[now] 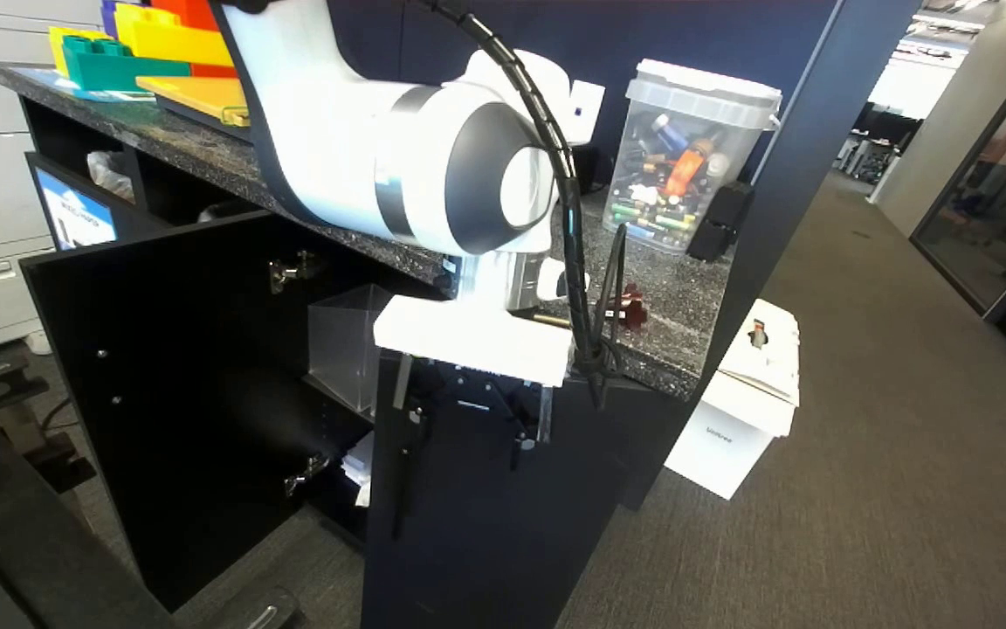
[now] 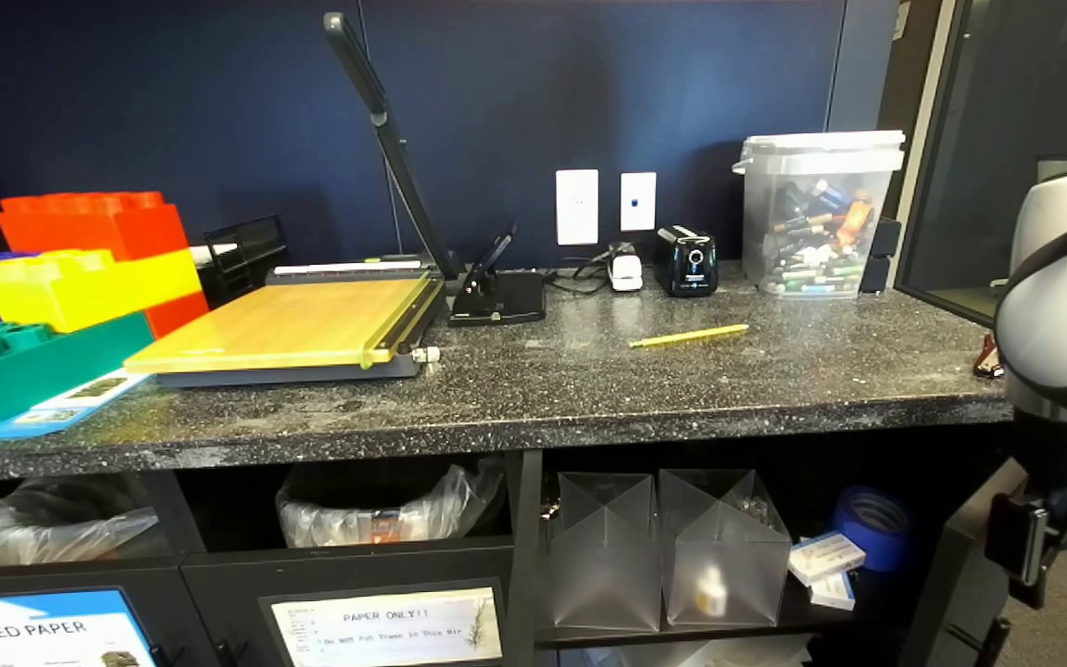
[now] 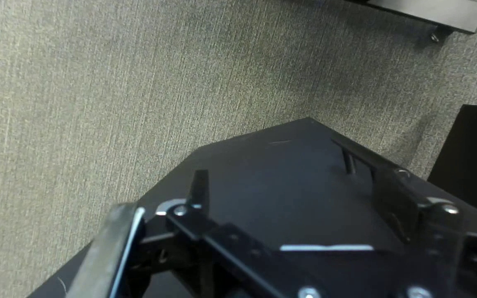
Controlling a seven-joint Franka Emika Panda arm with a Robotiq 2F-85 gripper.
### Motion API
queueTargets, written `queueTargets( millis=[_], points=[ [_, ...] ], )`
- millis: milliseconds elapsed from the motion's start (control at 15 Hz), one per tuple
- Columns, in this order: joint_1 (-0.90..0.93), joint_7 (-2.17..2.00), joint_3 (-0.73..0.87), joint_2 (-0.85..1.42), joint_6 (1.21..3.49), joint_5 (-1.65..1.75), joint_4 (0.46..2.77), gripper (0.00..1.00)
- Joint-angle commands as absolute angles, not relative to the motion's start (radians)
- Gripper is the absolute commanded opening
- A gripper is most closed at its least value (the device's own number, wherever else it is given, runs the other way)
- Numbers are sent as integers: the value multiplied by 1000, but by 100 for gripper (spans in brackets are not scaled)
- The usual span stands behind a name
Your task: Close the right cabinet door
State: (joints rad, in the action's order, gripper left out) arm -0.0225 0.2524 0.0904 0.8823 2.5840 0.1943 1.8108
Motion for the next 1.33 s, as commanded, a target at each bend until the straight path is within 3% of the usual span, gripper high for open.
queueTargets(
  millis=[0, 800, 1267],
  points=[
    [0, 210, 72, 951, 2577, 206, 1691, 100],
    [3, 158, 28, 1016, 2578, 165, 1502, 100],
    [15, 97, 128, 797, 2416, 205, 1763, 100]
  ],
)
